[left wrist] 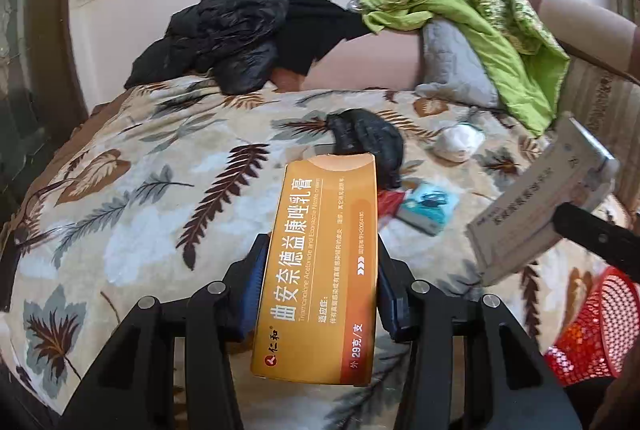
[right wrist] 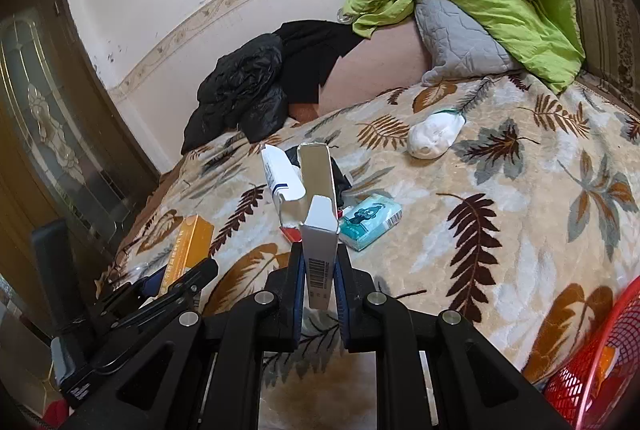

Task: Collect trash
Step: 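Lift the orange box with the left gripper while the right holds the white box up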

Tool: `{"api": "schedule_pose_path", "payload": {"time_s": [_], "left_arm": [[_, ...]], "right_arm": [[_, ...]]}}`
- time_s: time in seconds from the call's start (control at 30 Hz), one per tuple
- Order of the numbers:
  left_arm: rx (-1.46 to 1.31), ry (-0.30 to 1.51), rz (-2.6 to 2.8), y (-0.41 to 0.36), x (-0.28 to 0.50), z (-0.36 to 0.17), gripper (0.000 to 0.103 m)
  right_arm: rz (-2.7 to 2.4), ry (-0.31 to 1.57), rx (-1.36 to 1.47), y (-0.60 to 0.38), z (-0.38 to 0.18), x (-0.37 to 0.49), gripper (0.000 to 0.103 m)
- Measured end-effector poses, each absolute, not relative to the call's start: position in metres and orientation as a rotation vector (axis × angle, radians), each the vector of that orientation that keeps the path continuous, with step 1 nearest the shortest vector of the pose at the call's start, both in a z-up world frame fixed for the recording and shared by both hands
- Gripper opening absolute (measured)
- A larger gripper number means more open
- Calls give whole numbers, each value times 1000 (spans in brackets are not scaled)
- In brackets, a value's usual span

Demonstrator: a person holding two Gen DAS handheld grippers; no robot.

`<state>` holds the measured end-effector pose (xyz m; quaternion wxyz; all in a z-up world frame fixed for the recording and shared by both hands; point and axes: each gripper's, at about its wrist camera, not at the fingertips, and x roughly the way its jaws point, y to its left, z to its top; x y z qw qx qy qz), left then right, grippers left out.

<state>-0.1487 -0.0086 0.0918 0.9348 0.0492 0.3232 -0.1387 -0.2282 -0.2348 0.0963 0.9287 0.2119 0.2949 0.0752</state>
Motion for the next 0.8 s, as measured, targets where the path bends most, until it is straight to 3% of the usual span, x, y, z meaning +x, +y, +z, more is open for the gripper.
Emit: {"api": "schedule_pose_path", "payload": {"time_s": [0.8], "left_arm": [[137,683,-280,-17,-119,75,46]], "right_arm": [[208,680,464,-222,76,-191,15]]}}
